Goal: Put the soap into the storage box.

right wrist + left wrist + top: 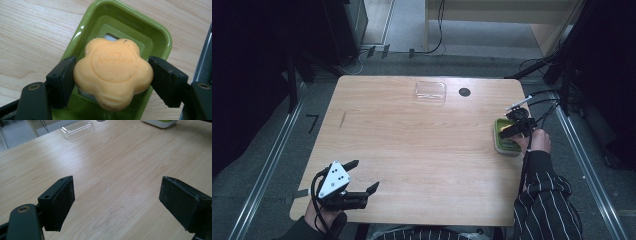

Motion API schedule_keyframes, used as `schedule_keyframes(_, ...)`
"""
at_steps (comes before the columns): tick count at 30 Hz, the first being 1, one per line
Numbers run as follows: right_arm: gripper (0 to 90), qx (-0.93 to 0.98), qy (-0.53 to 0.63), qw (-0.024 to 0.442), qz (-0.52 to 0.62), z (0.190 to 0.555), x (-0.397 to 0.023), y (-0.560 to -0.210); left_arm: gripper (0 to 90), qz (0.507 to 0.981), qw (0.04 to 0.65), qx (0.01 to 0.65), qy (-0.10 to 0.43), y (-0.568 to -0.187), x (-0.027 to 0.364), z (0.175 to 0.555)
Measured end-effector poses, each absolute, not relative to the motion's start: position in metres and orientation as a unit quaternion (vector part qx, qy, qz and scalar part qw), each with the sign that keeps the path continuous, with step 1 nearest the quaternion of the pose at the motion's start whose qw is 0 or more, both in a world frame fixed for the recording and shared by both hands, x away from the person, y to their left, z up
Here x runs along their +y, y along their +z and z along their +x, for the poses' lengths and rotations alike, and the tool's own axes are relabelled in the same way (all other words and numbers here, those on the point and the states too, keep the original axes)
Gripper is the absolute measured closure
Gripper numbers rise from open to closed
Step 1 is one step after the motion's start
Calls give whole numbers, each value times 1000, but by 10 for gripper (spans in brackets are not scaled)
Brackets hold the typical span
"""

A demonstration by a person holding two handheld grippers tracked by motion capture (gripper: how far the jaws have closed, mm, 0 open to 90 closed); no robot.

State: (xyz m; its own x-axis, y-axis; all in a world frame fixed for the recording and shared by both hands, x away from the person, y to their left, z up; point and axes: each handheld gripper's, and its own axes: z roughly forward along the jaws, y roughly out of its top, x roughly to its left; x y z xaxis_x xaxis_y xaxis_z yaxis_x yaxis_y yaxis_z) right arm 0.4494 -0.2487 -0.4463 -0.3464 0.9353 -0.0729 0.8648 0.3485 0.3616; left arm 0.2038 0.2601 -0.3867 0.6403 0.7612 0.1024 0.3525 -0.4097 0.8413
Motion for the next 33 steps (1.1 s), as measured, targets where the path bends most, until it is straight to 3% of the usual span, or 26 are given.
schedule_keyframes(33,255,829,100,133,534,448,-248,-451,136,803,418,346,246,-387,260,203)
